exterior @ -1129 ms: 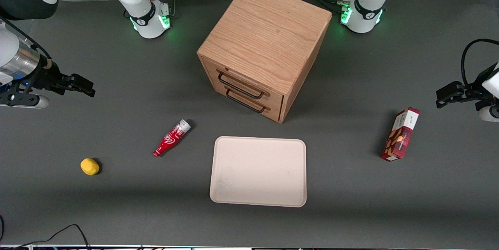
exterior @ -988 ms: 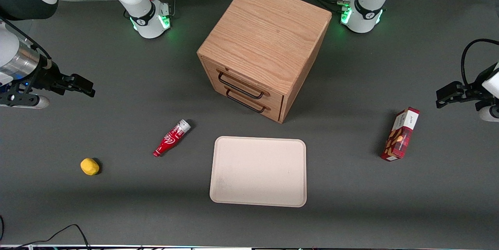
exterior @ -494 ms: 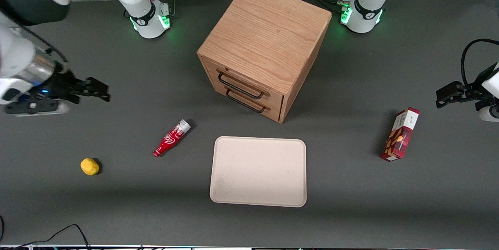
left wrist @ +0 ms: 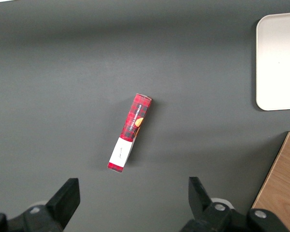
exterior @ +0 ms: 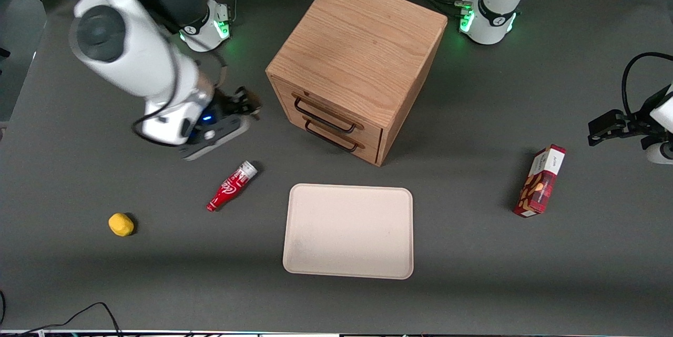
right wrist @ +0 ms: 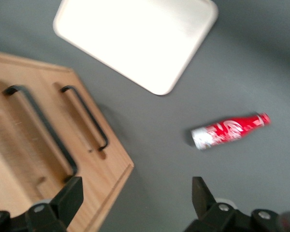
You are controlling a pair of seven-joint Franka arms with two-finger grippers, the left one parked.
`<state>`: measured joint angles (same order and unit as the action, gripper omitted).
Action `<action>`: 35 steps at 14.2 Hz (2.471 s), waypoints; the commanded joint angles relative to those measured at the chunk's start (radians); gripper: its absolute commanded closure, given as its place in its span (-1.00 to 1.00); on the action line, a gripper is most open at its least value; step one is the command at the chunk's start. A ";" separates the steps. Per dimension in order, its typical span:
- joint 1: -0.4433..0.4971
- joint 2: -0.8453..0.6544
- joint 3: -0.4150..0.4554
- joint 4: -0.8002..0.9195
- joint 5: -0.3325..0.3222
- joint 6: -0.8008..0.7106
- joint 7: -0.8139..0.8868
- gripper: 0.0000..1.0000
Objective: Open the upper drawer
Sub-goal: 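Hook the right gripper onto the black handle of the upper drawer, then pull the upper drawer outward from the cabinet with the right gripper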
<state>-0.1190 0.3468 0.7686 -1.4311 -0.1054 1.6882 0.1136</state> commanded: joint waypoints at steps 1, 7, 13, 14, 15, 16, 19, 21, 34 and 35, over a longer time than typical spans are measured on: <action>0.074 0.070 0.052 0.051 -0.082 0.014 -0.020 -1.00; 0.119 0.170 0.064 0.041 -0.083 0.099 -0.139 -1.00; 0.148 0.253 0.051 -0.020 -0.157 0.212 -0.167 -1.00; 0.148 0.267 0.050 -0.022 -0.158 0.217 -0.166 -1.00; 0.150 0.279 0.049 -0.023 -0.158 0.223 -0.166 -1.00; 0.150 0.288 0.049 -0.023 -0.160 0.229 -0.166 -1.00; 0.150 0.302 0.041 -0.023 -0.161 0.252 -0.167 -1.00; 0.147 0.304 0.021 -0.019 -0.160 0.254 -0.208 -1.00; 0.144 0.320 -0.258 0.095 -0.152 0.430 -0.411 -1.00; 0.144 0.323 -0.275 0.112 -0.149 0.430 -0.410 -1.00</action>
<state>0.0129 0.6449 0.5241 -1.3667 -0.2417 2.1019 -0.2819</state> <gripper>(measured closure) 0.000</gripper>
